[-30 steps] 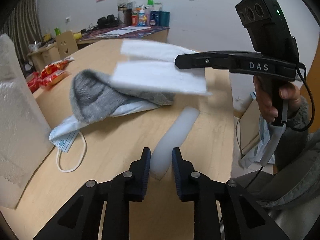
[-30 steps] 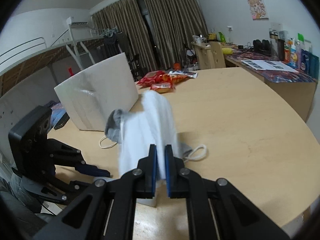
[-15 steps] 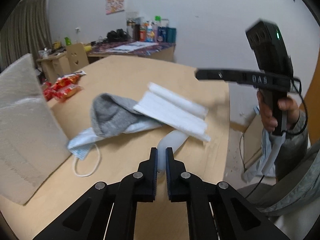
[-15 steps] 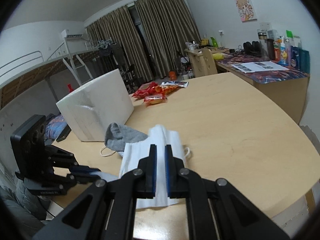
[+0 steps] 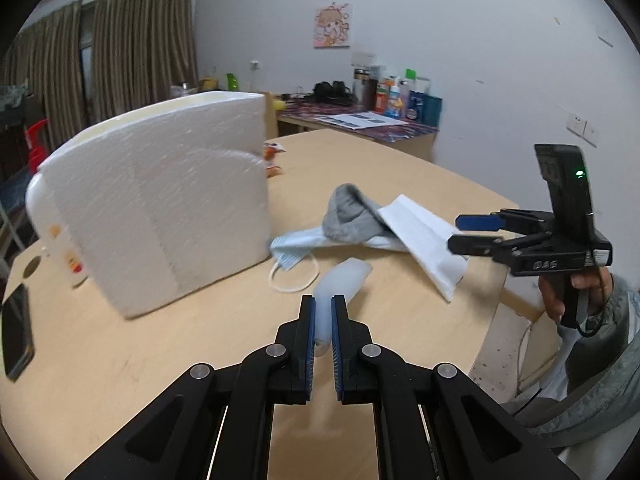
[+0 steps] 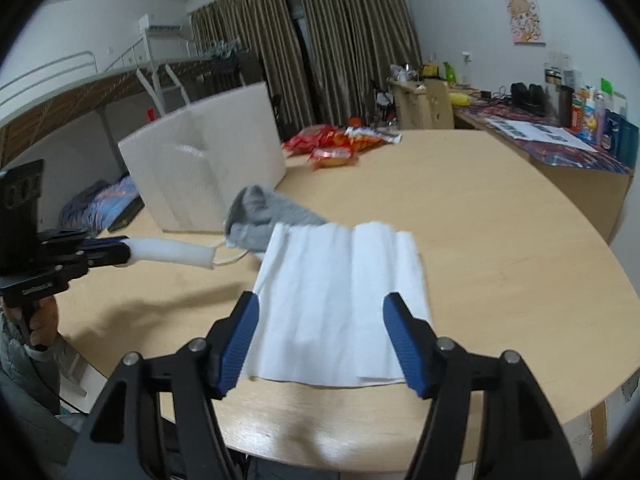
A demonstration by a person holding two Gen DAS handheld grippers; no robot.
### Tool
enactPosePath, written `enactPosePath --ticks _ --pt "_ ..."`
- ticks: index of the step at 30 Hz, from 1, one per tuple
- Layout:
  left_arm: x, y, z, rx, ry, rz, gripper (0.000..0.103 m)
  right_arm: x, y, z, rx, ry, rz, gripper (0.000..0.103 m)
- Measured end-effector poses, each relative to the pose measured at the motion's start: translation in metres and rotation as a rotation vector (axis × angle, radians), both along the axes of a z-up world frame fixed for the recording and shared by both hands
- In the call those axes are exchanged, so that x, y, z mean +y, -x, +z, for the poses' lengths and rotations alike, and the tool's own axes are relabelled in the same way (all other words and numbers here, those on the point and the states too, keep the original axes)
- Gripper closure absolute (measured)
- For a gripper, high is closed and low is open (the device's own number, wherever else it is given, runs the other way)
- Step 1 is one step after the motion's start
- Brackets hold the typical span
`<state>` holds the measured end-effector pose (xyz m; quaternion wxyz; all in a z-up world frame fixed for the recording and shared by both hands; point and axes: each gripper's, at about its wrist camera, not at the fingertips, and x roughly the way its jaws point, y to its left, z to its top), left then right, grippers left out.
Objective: Organize soft objects
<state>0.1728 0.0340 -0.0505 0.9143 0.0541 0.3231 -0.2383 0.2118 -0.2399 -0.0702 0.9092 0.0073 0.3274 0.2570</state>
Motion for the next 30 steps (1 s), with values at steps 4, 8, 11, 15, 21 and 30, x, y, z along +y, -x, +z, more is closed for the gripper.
enactPosePath --ticks 4,8,11,15,21,30 --pt "0.006 0.012 -0.003 -0.016 0.009 0.026 0.095 0.015 -0.003 -0.012 0.025 0.110 -0.033 0.033" --pt "0.008 0.019 -0.003 -0.029 0.013 0.020 0.095 0.016 0.003 -0.017 0.041 0.136 -0.042 0.033" --pt "0.007 0.021 -0.004 -0.033 0.020 0.015 0.094 0.016 0.007 -0.020 0.040 0.164 -0.063 0.033" --pt "0.004 0.022 -0.002 -0.043 0.034 0.015 0.094 0.016 0.007 -0.024 0.057 0.168 -0.086 0.033" --pt "0.003 0.024 -0.003 -0.048 0.045 0.029 0.093 0.022 0.010 -0.026 0.048 0.233 -0.095 0.033" --pt "-0.005 0.025 -0.002 -0.059 0.042 0.035 0.093 0.020 0.013 -0.027 0.038 0.228 -0.079 0.034"
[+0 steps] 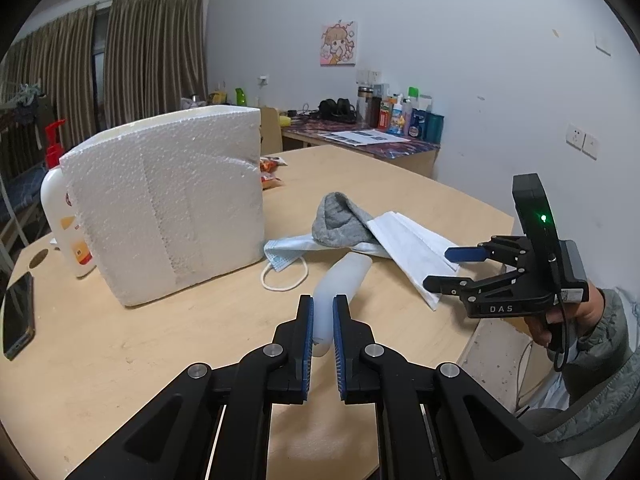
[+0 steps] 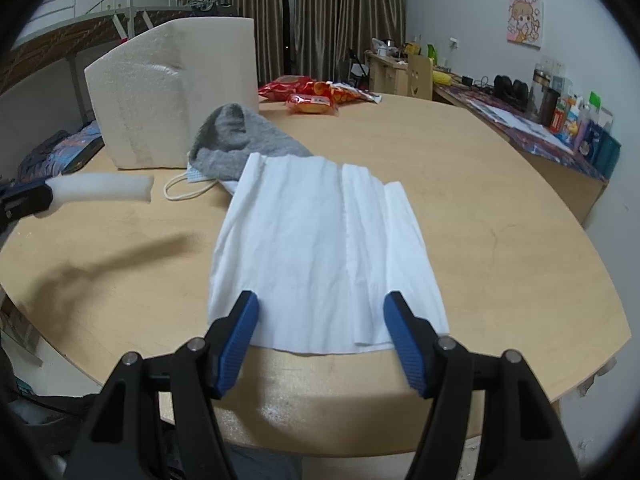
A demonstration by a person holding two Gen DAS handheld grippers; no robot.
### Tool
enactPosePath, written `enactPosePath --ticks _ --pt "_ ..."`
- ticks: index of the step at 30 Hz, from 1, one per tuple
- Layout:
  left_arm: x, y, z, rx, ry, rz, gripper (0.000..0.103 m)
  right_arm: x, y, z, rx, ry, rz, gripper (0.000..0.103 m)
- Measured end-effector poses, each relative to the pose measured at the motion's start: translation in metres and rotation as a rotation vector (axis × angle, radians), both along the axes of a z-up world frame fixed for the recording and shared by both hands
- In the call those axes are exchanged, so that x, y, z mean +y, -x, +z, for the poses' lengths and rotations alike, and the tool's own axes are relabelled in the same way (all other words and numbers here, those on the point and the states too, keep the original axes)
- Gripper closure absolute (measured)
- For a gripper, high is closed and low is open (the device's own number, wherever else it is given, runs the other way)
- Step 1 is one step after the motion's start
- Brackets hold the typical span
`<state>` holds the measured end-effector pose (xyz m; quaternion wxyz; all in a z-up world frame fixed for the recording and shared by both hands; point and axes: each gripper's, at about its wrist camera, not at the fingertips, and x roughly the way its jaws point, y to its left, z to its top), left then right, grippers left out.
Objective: Organize soft objects
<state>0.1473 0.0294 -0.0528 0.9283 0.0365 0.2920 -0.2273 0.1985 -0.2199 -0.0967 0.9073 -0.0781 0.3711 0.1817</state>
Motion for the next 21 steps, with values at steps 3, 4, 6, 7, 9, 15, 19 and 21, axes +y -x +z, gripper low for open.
enactPosePath --ticks 3,4,6,7,9,15,19,21 --pt "-0.001 0.002 0.001 -0.007 0.000 0.001 0.093 -0.002 0.001 0.003 -0.002 0.000 -0.009 0.097" --pt "-0.001 0.003 0.001 -0.011 -0.001 0.001 0.093 -0.005 0.000 0.005 0.012 -0.001 -0.028 0.100" --pt "0.000 0.005 0.003 -0.021 0.001 0.004 0.093 -0.015 0.004 0.012 -0.002 -0.054 -0.029 0.100" --pt "0.001 0.006 0.005 -0.024 0.003 0.004 0.093 -0.018 0.007 0.018 -0.019 -0.073 -0.024 0.100" --pt "0.002 0.006 0.006 -0.028 0.005 0.006 0.093 -0.022 0.012 0.028 -0.051 -0.098 -0.021 0.100" --pt "0.002 0.012 0.017 -0.055 0.006 0.014 0.093 -0.025 0.021 0.059 -0.147 -0.141 -0.010 0.100" --pt "0.004 0.018 0.027 -0.079 0.009 0.031 0.093 -0.023 0.023 0.074 -0.193 -0.159 0.013 0.100" --pt "0.005 0.021 0.032 -0.093 0.007 0.039 0.093 -0.021 0.025 0.080 -0.218 -0.164 0.023 0.100"
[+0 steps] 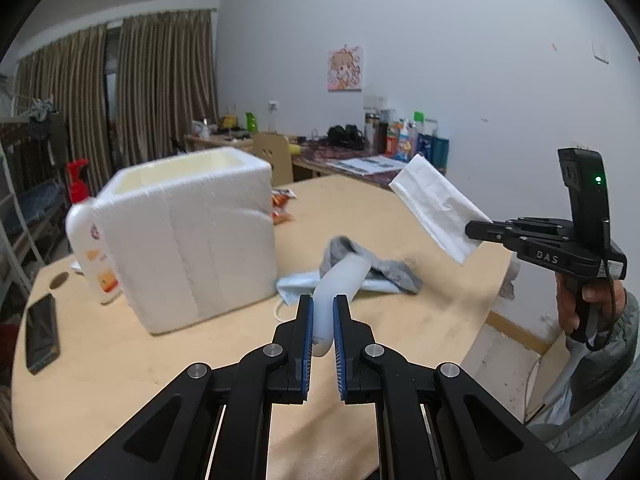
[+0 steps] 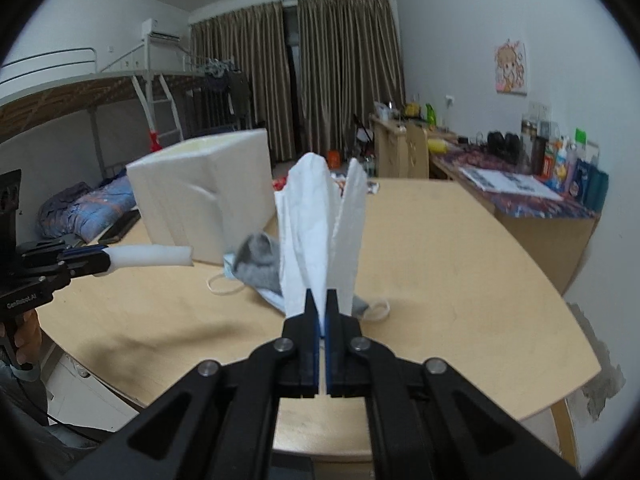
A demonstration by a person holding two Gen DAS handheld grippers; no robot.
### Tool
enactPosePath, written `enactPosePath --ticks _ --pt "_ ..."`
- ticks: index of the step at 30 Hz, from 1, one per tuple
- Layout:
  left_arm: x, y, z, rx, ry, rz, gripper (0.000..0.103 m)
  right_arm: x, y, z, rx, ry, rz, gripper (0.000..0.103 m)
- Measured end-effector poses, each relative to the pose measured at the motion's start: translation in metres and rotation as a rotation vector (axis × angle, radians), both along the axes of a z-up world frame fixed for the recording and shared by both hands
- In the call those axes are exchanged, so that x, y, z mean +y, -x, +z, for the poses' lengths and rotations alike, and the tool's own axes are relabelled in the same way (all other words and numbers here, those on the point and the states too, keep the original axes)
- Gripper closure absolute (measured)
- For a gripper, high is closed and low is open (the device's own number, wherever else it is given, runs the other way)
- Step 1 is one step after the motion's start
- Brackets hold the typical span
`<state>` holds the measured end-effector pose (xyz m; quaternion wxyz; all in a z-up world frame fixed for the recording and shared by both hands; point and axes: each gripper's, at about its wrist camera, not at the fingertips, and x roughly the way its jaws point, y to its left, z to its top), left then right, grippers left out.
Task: Organize soft objects
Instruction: 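Carry the foam tube and paper towel with both tools over the foam box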
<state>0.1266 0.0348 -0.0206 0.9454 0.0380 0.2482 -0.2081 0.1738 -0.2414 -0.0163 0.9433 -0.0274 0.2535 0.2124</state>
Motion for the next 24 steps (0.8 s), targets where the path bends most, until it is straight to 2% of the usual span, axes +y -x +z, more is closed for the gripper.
enactPosePath --ticks 8,15,24 --pt "0.007 0.013 0.029 -0.068 -0.008 0.048 0.093 0.005 0.003 0.024 -0.086 -0.050 0.048 0.100" --pt "0.010 0.019 0.035 -0.086 -0.022 0.093 0.093 0.007 -0.001 0.036 -0.141 -0.139 0.046 0.100" --pt "0.021 0.028 0.053 -0.133 -0.008 0.170 0.093 0.028 0.002 0.048 -0.198 -0.124 0.101 0.100"
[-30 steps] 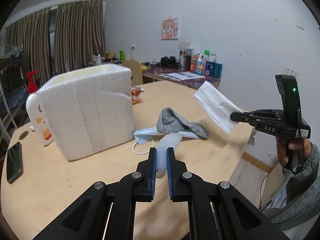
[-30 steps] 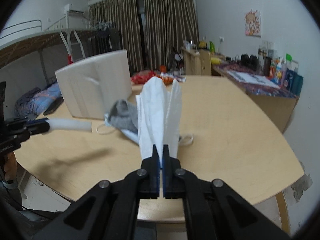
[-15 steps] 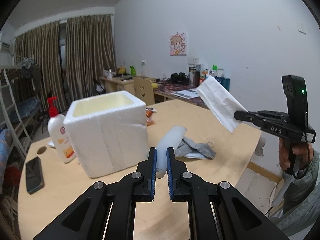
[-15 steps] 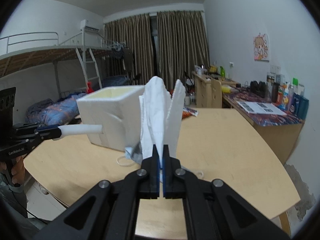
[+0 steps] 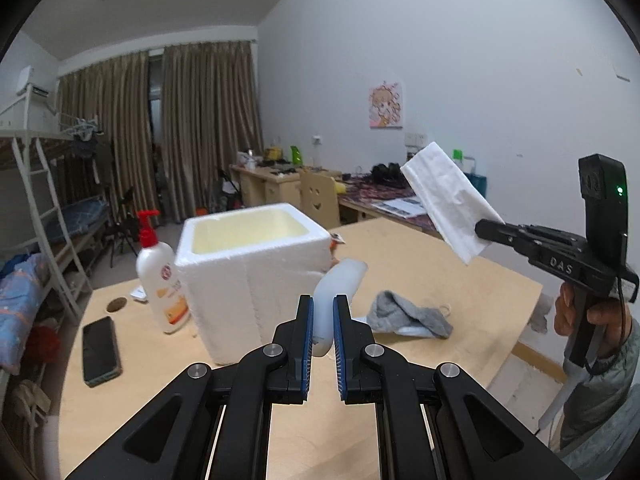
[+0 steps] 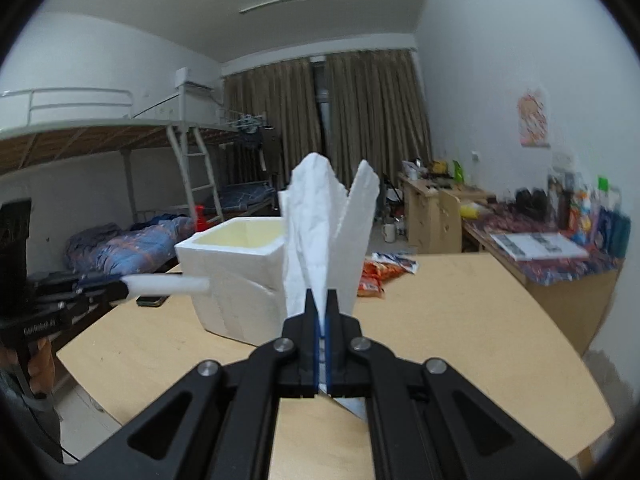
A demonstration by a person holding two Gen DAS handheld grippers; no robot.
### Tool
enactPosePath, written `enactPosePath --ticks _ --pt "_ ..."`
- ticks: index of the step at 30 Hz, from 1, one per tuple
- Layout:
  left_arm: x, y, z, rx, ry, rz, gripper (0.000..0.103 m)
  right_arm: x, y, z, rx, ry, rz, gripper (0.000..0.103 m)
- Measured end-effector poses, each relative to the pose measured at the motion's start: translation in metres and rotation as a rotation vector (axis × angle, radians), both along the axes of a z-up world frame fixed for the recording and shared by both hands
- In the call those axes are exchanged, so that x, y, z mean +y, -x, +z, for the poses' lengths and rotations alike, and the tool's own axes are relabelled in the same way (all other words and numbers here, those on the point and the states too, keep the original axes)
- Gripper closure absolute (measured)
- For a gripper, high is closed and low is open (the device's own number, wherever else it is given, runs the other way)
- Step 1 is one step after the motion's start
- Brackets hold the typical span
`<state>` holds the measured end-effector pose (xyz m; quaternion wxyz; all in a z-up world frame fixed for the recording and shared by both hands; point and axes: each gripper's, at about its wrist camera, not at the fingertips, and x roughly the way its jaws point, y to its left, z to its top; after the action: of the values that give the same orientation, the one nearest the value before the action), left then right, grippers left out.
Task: Organize soft objects
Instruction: 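Carry the foam tube and paper towel with both tools over the foam box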
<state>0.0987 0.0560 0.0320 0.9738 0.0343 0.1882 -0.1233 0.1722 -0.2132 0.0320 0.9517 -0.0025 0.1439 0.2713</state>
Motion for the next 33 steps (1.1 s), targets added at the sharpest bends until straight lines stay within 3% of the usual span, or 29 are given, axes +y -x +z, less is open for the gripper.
enactPosePath --ticks 16,33 --pt "0.023 0.013 0.046 -0.117 0.039 0.103 0.093 0.042 -0.008 0.033 -0.085 0.009 0.130 0.100" --pt "0.045 -0.033 0.057 -0.109 0.042 0.142 0.093 0.086 -0.050 0.045 -0.073 0.028 0.151 0.100"
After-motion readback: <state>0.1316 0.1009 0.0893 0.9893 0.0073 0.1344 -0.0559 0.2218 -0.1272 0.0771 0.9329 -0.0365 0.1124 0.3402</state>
